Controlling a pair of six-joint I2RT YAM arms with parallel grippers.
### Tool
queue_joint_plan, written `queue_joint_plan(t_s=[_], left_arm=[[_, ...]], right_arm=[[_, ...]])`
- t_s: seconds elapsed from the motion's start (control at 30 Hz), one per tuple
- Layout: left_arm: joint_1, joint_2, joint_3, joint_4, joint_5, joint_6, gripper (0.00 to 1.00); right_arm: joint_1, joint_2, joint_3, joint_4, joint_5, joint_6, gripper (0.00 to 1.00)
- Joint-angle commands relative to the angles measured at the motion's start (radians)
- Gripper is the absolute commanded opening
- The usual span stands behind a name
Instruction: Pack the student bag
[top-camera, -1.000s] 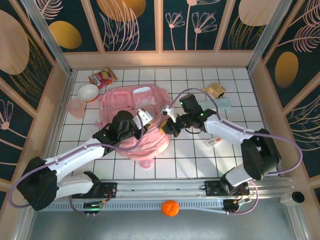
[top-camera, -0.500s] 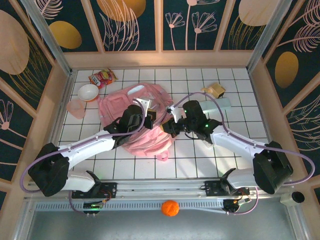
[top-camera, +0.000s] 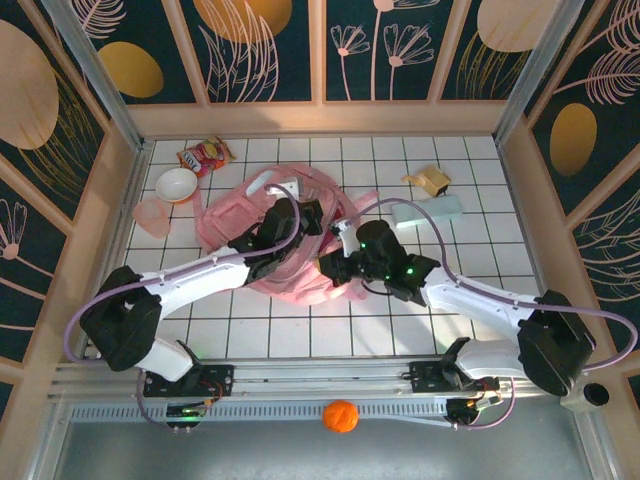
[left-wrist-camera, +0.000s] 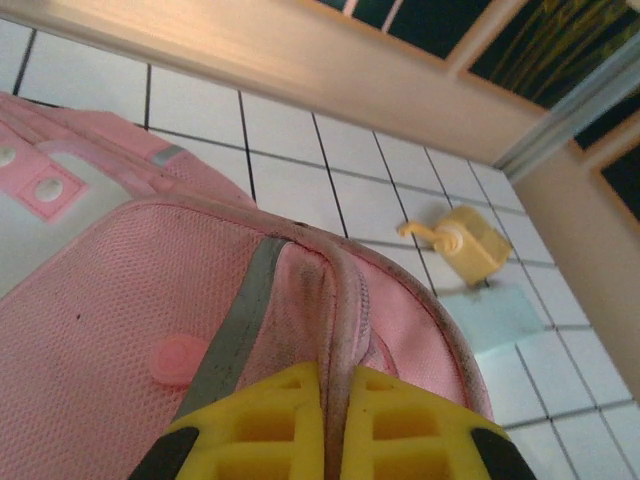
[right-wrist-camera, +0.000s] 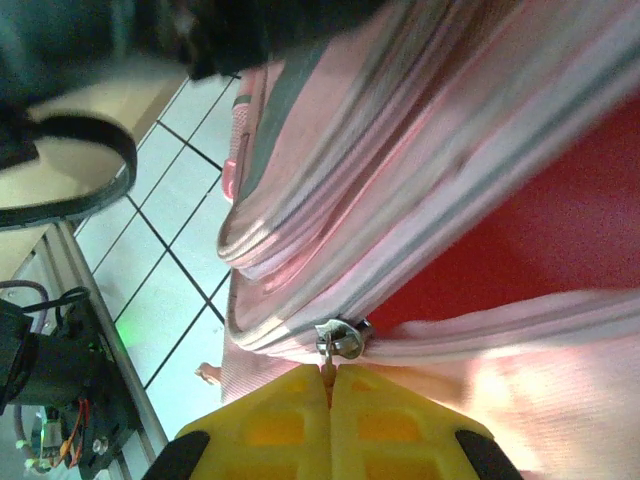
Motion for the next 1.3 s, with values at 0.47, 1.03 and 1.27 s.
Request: queue_joint_plan(t_s=[0.47,1.03,1.27], left_arm=[[0.003,0.066,0.271,0.226,-0.215,-0.124,0.00],[-0.001,0.120,0.385,0.224,-0.209,-0.167,0.00],[0.000,0.080,0.360,0.161,-0.232,-0.007,0.00]], right_arm=[[0.218,-0.016,-0.132,0.301,0.321,0.282,0.00],[0.315,0.163,-0.042,0.425,0.537,0.530,0.00],[0.308,0.067,-0.054,0.370,0.473,0.395,0.38]])
